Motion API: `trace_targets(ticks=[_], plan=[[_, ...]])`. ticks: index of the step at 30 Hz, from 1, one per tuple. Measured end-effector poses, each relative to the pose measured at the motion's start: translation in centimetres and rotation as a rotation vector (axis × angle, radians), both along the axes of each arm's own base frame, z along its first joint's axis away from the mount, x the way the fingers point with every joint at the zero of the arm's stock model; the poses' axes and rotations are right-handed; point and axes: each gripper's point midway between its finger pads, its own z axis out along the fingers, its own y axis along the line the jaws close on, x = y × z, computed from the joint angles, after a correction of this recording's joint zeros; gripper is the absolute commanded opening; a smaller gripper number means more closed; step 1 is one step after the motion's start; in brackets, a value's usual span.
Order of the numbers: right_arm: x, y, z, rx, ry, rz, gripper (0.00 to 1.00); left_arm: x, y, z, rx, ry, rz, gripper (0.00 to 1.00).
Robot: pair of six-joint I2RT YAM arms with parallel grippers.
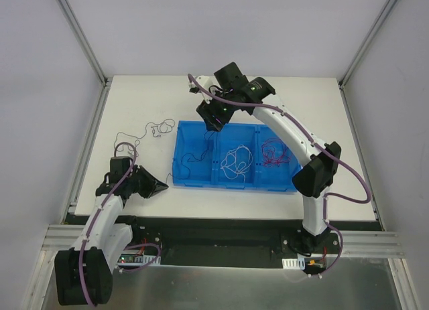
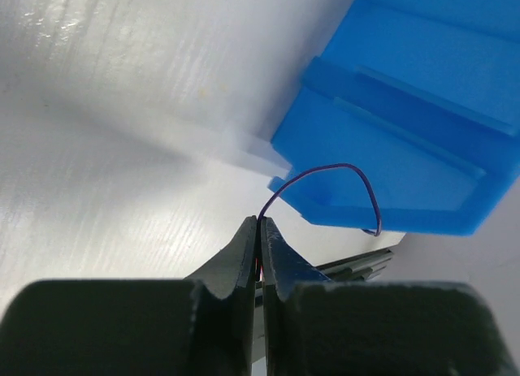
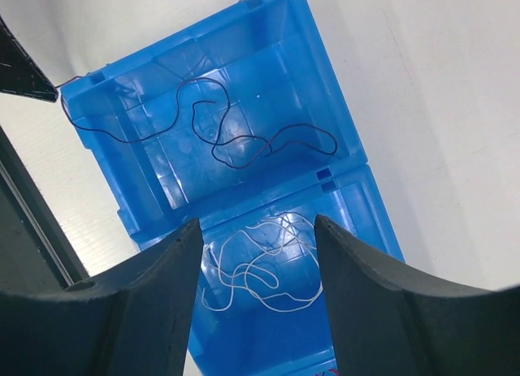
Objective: Untangle the cables
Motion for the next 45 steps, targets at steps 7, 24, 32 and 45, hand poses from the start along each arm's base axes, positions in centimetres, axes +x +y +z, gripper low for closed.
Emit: trace_targets(ticks=[7, 24, 32, 45], plan=[[0.5, -0.3, -0.3, 0.000, 0.000, -0.016, 0.58, 1.9, -0.7, 7.7, 0.075, -0.259, -0.123, 0.00], [3.2, -7.1, 5.3, 0.264, -0.168, -0.308, 0.56, 10.2, -7.9, 7.7, 0.362, -0.208, -0.503, 0.33], [5.3, -12.4, 9.5, 0.504, -0.240, -0.455, 0.56, 12.1, -7.0, 10.2, 0.374, -0.291, -0.494, 0.75], [4.9, -11.7, 9.5, 0.549, -0.202, -0.423, 0.56, 17.6, 5.9, 12.4, 0.593, -0.309, -0.281, 0.75]])
